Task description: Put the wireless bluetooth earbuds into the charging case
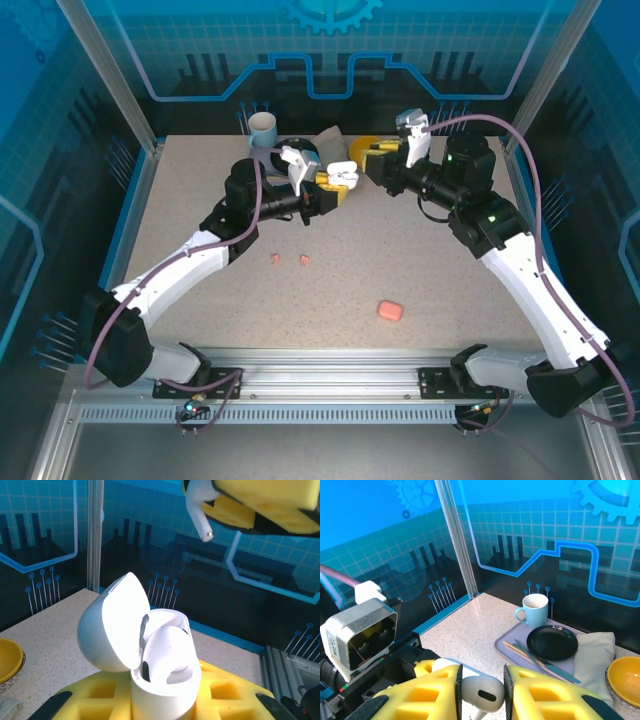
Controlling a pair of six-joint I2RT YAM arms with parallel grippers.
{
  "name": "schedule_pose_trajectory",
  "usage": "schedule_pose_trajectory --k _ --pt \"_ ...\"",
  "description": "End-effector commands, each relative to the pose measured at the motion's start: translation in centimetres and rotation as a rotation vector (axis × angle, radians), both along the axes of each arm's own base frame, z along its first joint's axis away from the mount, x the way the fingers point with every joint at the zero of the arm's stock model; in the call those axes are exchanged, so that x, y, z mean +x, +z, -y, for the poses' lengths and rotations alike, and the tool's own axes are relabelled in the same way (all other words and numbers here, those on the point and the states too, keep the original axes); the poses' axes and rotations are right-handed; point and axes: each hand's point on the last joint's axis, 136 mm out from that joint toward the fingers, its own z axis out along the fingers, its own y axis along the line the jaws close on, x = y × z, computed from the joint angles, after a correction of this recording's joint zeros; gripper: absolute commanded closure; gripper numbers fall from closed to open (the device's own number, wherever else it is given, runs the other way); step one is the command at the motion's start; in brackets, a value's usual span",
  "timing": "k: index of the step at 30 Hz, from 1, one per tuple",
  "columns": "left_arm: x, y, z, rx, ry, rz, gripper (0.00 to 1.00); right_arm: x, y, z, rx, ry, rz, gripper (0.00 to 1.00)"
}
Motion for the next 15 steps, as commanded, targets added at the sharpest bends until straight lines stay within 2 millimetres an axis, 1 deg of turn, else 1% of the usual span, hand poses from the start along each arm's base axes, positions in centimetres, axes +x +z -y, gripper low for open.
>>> schedule_pose_trajectory --k 1,4,11,15 --pt "-0.4 1.3 0.6 -0.018 -0.038 0.011 1.0 -0.2 -0.3 -0.4 -0.01 0.039 0.015 0.72" --pt "-0.4 1.3 0.5 -0.019 -0.037 0.013 1.0 0.0 -1.1 -0.9 -0.017 0.053 -0.004 0.72" --pt "-0.4 1.2 0.6 -0.021 -0.035 0.017 1.0 0.0 -2.3 -1.8 -0.036 0.086 -0.031 0.72" --pt "-0.3 1.3 0.6 -0.022 -0.035 0.021 1.0 0.2 -2.9 -1.9 -0.051 0.086 -0.041 0.72"
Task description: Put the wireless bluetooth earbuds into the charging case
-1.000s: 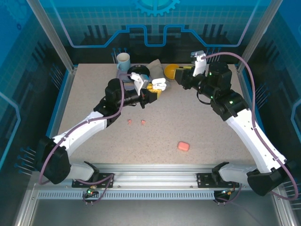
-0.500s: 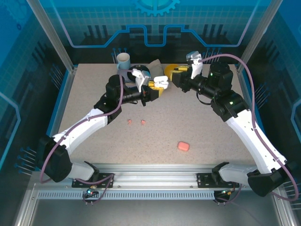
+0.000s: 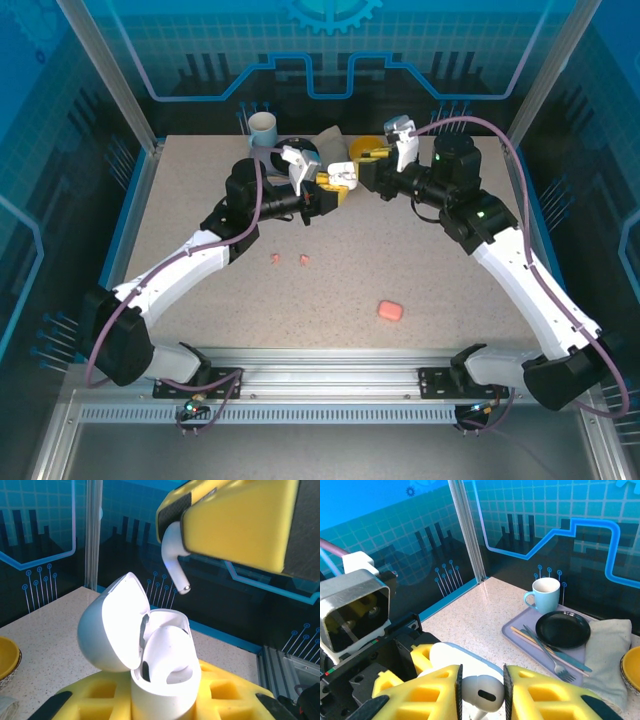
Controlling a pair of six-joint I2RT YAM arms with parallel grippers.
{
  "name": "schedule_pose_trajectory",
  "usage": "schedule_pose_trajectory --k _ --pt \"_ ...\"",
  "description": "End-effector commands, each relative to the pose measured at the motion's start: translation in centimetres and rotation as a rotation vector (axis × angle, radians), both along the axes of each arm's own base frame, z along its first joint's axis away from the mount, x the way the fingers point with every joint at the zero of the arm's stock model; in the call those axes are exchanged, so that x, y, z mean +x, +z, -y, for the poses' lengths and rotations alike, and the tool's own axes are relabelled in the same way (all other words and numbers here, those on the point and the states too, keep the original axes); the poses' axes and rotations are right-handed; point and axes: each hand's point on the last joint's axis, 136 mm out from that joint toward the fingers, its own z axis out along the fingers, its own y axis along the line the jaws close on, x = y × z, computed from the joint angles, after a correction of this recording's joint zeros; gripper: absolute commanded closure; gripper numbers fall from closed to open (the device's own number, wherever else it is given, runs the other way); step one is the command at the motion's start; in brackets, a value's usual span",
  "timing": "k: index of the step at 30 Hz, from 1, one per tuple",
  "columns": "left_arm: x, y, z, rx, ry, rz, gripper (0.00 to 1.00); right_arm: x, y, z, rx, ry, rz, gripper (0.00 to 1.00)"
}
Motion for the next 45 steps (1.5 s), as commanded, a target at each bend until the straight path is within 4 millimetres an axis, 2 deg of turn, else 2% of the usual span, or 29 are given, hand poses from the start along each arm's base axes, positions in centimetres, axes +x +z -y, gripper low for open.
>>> schedule_pose_trajectory --k 1,22,29,42,45 --pt "-0.3 1.4 0.5 -0.022 -0.028 0.029 1.0 -0.4 -0.4 -0.7 -0.02 0.035 0.007 0.72" --pt "-0.3 1.6 0.3 -0.023 -0.021 0.041 1.0 0.2 -2.0 -1.3 -0.033 0.037 -0.031 0.75" --pt "0.1 1.7 0.2 -0.032 0.002 0.04 1.0 -0.4 -2.4 -1.5 -0.054 0.051 -0.026 0.76" --pt "0.8 1.4 0.2 -0.04 0.029 0.033 1.0 -2.2 -2.7 -3.3 -0.12 0.085 0.015 0.75" --pt "0.7 1.4 0.2 -0.04 0.029 0.035 1.0 -2.2 -2.9 -3.4 -0.125 0.086 0.012 0.73"
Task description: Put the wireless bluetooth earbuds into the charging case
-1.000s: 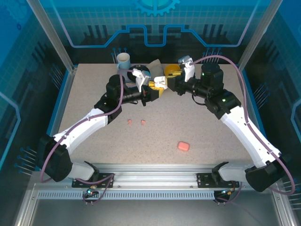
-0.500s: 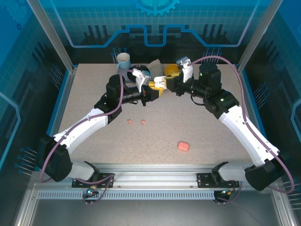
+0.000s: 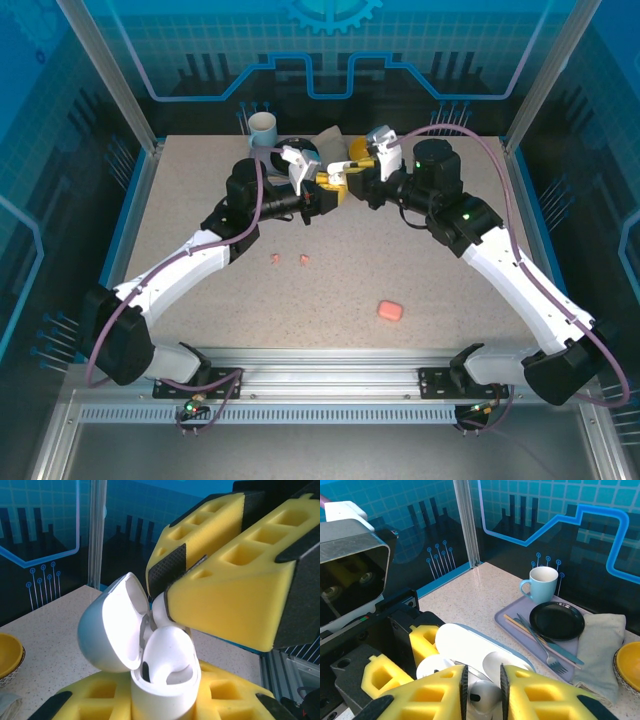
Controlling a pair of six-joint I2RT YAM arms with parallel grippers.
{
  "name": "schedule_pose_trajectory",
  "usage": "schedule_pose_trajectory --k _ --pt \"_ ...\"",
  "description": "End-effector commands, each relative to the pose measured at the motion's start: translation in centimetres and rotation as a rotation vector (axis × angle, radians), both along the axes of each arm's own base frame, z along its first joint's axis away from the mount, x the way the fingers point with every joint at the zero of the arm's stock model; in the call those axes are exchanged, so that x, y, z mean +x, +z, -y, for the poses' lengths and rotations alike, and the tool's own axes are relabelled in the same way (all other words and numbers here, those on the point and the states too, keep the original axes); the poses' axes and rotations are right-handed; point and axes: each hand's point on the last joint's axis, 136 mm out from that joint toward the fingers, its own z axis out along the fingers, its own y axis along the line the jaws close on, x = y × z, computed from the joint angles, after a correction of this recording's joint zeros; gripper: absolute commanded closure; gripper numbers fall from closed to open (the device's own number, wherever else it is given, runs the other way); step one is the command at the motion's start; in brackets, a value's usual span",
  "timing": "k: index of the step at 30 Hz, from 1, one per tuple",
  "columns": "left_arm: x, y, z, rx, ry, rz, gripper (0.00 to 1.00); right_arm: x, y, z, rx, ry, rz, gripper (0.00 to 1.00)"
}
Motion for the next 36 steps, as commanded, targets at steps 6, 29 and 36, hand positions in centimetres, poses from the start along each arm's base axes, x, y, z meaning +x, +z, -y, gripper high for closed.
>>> schedule_pose_trajectory --k 6,29,36 --pt "0.4 1.5 0.3 -0.044 0.011 0.042 1.0 -1.6 -0.1 -1.1 -0.011 0.047 -0.014 0.62" --pt "-0.9 -0.3 0.2 -0.026 -0.029 0.076 1.0 3.8 4.7 5.4 0.304 -0.14 -0.251 0.36" --pt "-1.5 -1.1 0.3 -0.005 -0.062 0.108 1.0 7.0 0.0 3.4 0.216 -0.082 -0.5 0.38"
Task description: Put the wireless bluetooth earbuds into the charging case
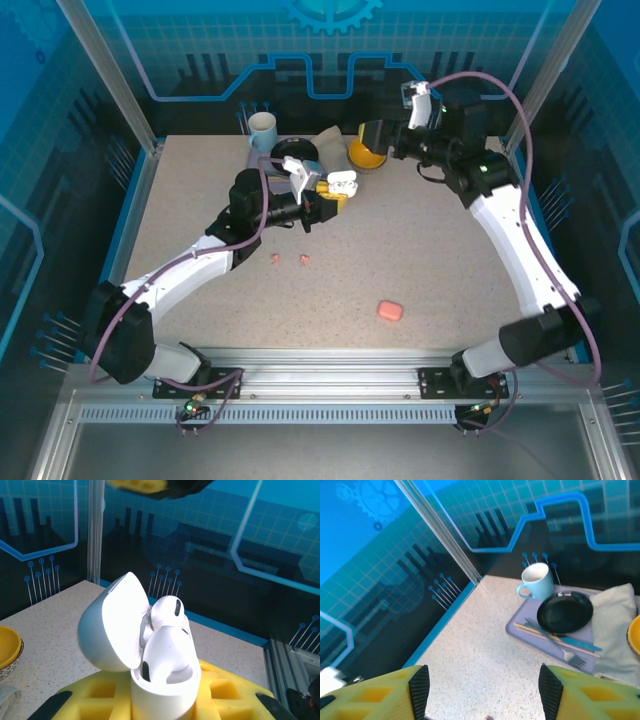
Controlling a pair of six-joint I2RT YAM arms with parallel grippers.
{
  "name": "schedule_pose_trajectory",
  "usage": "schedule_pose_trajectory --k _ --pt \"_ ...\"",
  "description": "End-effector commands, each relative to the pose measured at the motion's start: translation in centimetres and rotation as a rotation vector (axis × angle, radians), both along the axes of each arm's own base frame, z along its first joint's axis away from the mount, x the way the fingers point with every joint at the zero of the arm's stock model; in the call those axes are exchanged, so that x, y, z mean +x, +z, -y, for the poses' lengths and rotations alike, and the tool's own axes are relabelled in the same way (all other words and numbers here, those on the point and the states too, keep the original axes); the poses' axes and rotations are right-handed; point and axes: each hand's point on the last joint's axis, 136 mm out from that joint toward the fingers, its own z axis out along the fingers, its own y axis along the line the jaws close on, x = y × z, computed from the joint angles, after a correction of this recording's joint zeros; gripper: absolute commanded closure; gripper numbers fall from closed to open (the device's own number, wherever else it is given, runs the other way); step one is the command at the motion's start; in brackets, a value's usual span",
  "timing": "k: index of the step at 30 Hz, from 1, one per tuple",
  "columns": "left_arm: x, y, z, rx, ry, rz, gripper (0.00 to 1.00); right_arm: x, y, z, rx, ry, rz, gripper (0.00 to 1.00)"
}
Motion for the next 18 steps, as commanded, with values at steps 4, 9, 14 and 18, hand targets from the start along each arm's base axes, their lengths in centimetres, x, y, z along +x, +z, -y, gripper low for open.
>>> schedule_pose_trajectory --k 4,9,14,18 --pt "-1.4 1.5 0.4 -0.017 -0.064 0.09 1.0 0.6 -5.6 -2.0 -0.046 0.118 -0.299 0.42" --pt "-1.2 1.1 0.5 -0.005 -0.063 0.088 1.0 0.0 -8.0 -4.2 -0.11 0.19 -0.39 0.47" --pt "-0.2 0.9 0.6 0.006 -0.039 0.065 1.0 -2.9 -8.6 -5.1 -0.186 0.241 -0.392 0.53" --pt "0.6 0.4 0.8 0.006 -0.029 0.028 1.0 -5.7 -8.3 -4.6 -0.248 0.237 -0.355 0.54"
